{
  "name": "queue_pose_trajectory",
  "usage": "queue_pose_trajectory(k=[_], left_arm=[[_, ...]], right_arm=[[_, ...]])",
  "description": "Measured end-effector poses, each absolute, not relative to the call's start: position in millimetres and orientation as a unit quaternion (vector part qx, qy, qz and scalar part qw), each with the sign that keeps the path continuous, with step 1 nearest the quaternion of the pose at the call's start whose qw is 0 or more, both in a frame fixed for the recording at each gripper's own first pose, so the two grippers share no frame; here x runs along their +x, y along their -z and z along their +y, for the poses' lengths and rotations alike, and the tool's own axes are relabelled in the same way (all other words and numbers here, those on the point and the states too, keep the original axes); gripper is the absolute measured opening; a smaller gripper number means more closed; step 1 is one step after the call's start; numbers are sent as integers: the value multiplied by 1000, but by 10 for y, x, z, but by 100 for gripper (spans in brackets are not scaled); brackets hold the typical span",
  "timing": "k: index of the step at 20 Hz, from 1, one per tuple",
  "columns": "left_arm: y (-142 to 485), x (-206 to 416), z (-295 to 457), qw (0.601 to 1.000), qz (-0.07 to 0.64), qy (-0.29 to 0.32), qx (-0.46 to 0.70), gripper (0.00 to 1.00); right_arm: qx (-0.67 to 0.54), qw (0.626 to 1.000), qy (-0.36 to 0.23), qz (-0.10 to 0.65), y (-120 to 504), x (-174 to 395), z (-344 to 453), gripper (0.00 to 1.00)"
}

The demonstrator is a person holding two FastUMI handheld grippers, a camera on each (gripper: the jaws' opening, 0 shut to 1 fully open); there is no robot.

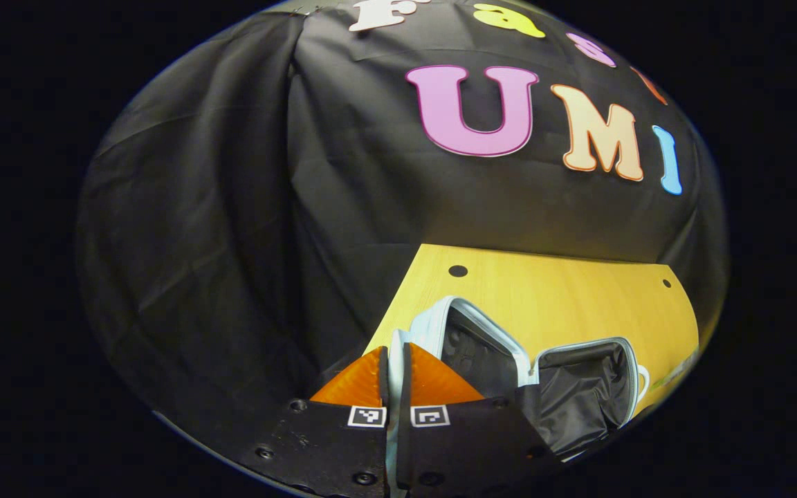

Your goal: First open the suitcase, pack the skin care products into it, and then close the suitcase.

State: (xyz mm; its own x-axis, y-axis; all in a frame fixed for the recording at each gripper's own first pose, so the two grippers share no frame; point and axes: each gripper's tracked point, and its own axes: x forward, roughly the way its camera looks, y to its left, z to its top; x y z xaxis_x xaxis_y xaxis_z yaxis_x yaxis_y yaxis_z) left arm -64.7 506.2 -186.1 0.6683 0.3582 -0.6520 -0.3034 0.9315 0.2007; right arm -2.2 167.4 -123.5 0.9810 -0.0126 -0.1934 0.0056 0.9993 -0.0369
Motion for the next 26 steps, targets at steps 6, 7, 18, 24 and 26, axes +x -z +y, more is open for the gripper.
queue_pose_trajectory(k=[6, 7, 18, 24, 26], left_arm=[[2268, -763, 5404, 904, 385, -187, 16, 0], [2347, -792, 5456, 902, 388, -190, 11, 0], [3221, -957, 5812, 866, 429, -257, 15, 6], [2477, -637, 5668, 911, 294, -289, 12, 85], [2053, -524, 5552, 922, 240, -301, 44, 90]], right_arm=[[-30, 993, 11, 115, 1354, -80, 1782, 98], [-32, 992, 12, 118, 1364, -79, 1794, 98], [-45, 991, 27, 126, 1365, -125, 1712, 98], [-46, 992, 17, 120, 1320, -131, 1666, 99], [-41, 993, 7, 114, 1284, -116, 1656, 99]])
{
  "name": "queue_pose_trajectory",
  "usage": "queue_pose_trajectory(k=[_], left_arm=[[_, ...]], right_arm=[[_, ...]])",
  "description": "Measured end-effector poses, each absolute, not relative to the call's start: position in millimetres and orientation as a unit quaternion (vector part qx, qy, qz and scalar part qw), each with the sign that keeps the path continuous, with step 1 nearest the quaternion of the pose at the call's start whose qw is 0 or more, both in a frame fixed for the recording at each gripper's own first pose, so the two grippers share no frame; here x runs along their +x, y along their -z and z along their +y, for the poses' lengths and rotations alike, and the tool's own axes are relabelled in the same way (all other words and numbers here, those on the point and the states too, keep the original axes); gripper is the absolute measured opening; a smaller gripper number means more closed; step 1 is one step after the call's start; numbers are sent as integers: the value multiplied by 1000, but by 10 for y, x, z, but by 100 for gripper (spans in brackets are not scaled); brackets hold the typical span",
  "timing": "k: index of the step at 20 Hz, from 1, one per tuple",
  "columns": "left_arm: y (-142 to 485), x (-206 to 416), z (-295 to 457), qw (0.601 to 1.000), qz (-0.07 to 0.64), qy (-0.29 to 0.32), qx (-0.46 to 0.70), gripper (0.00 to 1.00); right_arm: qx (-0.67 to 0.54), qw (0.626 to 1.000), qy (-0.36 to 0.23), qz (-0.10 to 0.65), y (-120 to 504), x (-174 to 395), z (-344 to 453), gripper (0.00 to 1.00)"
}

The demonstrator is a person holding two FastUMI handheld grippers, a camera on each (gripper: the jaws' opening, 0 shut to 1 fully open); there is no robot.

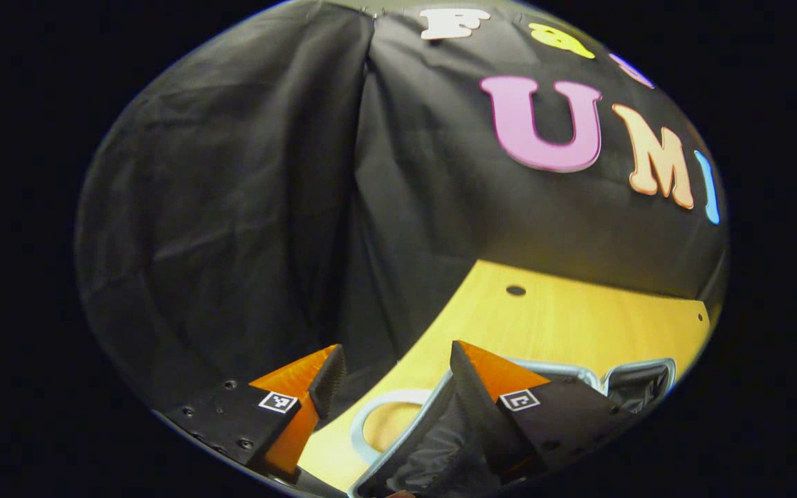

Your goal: First open the suitcase, pack the skin care products into it, and then close the suitcase.

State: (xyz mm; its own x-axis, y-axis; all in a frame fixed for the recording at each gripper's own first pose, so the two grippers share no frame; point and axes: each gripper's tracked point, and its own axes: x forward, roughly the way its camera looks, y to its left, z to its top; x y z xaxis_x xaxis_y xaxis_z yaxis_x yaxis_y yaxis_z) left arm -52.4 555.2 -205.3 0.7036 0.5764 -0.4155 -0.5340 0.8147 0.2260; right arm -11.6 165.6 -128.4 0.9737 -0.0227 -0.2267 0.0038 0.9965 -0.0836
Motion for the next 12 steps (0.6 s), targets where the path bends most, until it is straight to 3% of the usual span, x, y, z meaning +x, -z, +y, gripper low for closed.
queue_pose_trajectory(k=[5, 7, 8, 9, 11, 12], left_arm=[[1202, -205, 4875, 946, 131, -285, 83, 96], [1048, -141, 4511, 954, 113, -265, 83, 97], [976, -110, 4319, 958, 102, -256, 81, 93], [936, -67, 4143, 961, 98, -247, 78, 97], [952, -31, 3808, 964, 106, -231, 74, 93], [967, -18, 3618, 966, 109, -224, 69, 97]], right_arm=[[-30, 995, -20, 89, 1111, -26, 1539, 100], [-29, 996, -30, 78, 1045, -15, 1475, 100], [-29, 996, -33, 74, 1030, -17, 1413, 98], [-27, 996, -37, 73, 1018, -25, 1366, 98], [-19, 996, -41, 73, 994, -42, 1259, 98], [-16, 996, -43, 73, 995, -48, 1195, 99]])
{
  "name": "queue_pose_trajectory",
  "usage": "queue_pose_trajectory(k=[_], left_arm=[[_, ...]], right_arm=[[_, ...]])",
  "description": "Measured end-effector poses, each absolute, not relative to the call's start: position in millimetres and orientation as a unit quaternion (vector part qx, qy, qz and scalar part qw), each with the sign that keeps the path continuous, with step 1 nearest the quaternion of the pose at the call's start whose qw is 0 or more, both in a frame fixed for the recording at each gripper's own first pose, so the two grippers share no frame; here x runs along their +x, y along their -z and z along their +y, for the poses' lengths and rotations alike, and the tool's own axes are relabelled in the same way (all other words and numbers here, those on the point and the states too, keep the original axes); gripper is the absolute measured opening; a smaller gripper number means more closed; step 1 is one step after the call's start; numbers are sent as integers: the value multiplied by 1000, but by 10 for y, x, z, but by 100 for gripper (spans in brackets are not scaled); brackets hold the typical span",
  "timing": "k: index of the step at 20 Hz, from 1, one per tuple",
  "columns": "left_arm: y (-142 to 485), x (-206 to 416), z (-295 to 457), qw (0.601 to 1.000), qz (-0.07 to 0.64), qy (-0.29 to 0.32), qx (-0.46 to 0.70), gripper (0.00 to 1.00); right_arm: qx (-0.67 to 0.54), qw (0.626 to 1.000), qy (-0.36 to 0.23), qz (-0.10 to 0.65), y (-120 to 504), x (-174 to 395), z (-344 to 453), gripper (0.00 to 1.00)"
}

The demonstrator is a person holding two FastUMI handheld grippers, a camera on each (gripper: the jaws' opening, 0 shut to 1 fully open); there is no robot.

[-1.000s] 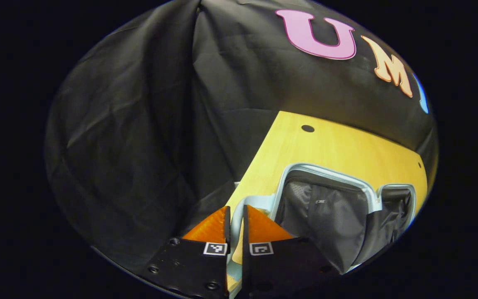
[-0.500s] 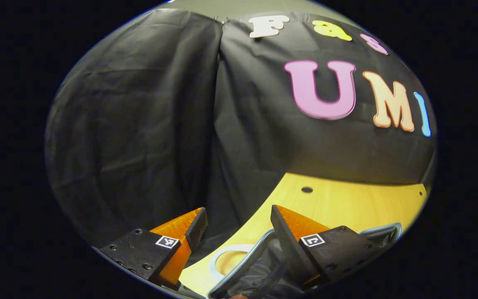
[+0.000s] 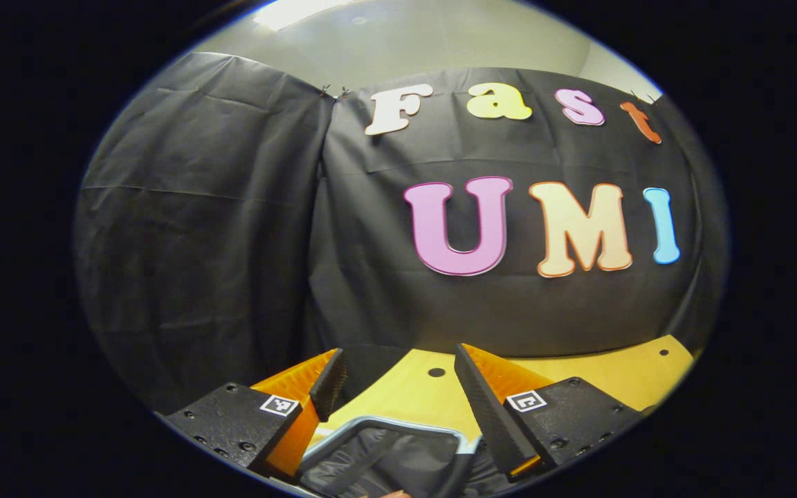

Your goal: First open the suitcase, pack the skin care products into it, and then close the suitcase.

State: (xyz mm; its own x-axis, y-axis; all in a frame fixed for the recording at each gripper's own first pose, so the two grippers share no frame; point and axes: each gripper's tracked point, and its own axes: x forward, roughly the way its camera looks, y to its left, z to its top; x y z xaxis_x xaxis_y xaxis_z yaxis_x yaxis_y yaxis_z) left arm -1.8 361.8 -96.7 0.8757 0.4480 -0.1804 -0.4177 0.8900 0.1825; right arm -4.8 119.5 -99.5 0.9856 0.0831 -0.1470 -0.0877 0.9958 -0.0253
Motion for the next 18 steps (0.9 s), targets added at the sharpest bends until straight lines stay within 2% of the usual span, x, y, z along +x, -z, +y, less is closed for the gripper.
queue_pose_trajectory(k=[1, 3, 4, 5, 6, 8, 9, 10, 11, 12, 13, 14, 15, 16, 17, 18], left_arm=[[963, 8, 3434, 969, 108, -214, 63, 93], [936, 22, 3063, 974, 105, -192, 52, 96], [941, 40, 2880, 976, 105, -182, 56, 93], [954, 44, 2716, 977, 106, -174, 63, 96], [983, 41, 2570, 977, 110, -166, 71, 93], [1050, 36, 2279, 979, 116, -145, 84, 96], [1083, 10, 2109, 979, 121, -134, 89, 93], [1116, -8, 1949, 980, 124, -123, 93, 97], [1152, -23, 1781, 981, 127, -111, 94, 97], [1191, -36, 1618, 982, 130, -98, 93, 93], [1256, -38, 1453, 983, 134, -85, 91, 97], [1324, -47, 1298, 984, 139, -71, 89, 93], [1417, -46, 1147, 983, 147, -58, 88, 93], [1503, -64, 1022, 983, 156, -48, 88, 97], [1593, -88, 920, 982, 165, -39, 89, 93], [1670, -120, 807, 980, 173, -30, 89, 100]], right_arm=[[-12, 996, -44, 73, 981, -58, 1131, 99], [-6, 996, -46, 72, 944, -65, 1007, 98], [-4, 996, -46, 72, 943, -76, 939, 99], [-1, 996, -47, 74, 936, -86, 881, 98], [1, 996, -49, 75, 933, -108, 831, 99], [5, 996, -51, 75, 924, -147, 717, 98], [6, 996, -52, 77, 934, -167, 662, 98], [7, 995, -54, 79, 946, -192, 617, 99], [8, 995, -56, 82, 954, -209, 567, 99], [9, 995, -58, 84, 969, -236, 521, 98], [9, 994, -61, 85, 976, -258, 480, 98], [7, 994, -64, 86, 981, -283, 433, 98], [5, 994, -67, 87, 996, -297, 396, 98], [1, 994, -70, 89, 1002, -331, 350, 98], [-3, 993, -73, 90, 1013, -353, 308, 98], [-7, 993, -75, 92, 1022, -373, 267, 98]])
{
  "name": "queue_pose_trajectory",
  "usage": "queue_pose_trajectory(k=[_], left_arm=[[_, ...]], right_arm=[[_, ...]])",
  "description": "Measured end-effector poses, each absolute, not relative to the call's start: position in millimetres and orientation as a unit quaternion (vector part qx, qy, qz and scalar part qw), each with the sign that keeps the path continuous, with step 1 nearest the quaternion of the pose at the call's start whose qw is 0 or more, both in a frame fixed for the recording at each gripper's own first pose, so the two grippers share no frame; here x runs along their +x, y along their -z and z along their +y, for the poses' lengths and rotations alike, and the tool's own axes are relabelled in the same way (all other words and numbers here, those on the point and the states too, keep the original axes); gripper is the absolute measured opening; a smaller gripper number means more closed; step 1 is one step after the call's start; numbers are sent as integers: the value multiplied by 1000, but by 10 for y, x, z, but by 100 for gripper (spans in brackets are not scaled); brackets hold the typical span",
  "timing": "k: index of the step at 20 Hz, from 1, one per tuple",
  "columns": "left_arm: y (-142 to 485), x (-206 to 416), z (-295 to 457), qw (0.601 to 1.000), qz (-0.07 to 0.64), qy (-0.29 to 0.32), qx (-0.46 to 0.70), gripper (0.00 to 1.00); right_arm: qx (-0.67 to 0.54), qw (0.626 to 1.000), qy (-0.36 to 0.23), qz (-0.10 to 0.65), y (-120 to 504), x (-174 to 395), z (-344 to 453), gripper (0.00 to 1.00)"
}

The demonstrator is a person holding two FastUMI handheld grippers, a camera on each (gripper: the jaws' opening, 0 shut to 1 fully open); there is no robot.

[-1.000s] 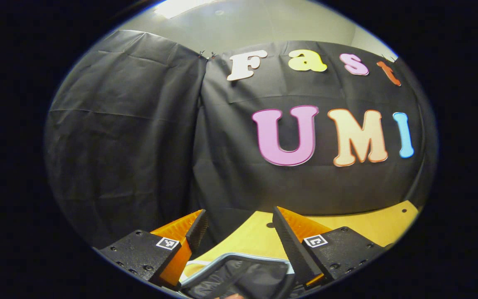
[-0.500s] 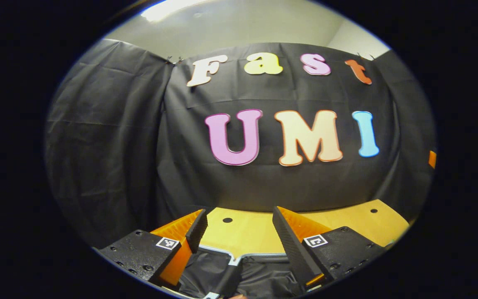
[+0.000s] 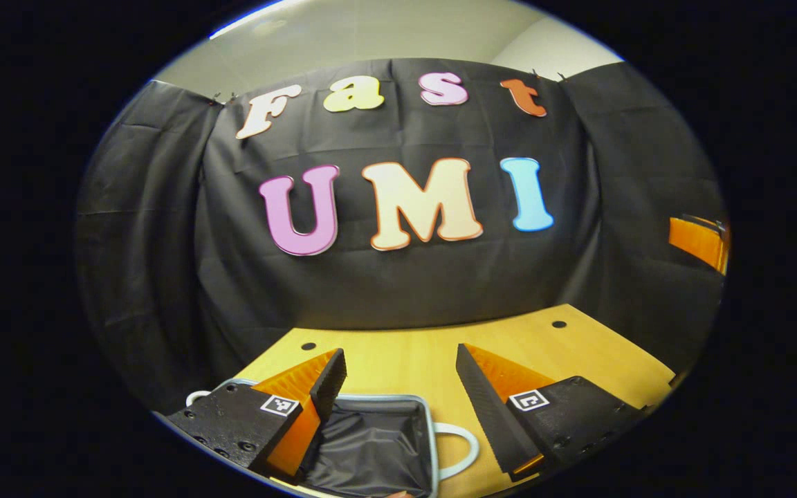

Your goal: First open the suitcase, pack the skin care products into it, and then close the suitcase.

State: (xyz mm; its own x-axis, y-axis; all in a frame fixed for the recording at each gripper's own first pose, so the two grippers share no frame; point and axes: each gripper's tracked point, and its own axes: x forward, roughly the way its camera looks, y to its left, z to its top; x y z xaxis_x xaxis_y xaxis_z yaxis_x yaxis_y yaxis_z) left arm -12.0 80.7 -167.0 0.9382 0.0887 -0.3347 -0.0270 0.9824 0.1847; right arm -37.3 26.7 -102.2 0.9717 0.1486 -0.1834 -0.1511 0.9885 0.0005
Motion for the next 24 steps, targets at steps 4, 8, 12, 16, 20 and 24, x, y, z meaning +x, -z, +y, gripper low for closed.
queue_pose_trajectory(k=[4, 8, 12, 16, 20, 24], left_arm=[[1994, -208, 372, 974, 208, 12, 88, 95], [2310, -316, 16, 966, 241, 47, 76, 95], [2714, -428, -304, 956, 280, 75, 53, 95], [3128, -518, -546, 942, 320, 96, 40, 92], [3509, -626, -661, 928, 357, 100, 29, 74], [3795, -717, -691, 917, 386, 99, 15, 67]], right_arm=[[-12, 992, -80, 99, 1077, -440, 123, 98], [-12, 990, -86, 111, 1160, -499, 42, 99], [-20, 988, -92, 124, 1251, -573, -44, 99], [-31, 987, -88, 131, 1298, -634, -198, 98], [-43, 987, -77, 138, 1321, -677, -378, 98], [-55, 985, -72, 145, 1367, -707, -484, 99]])
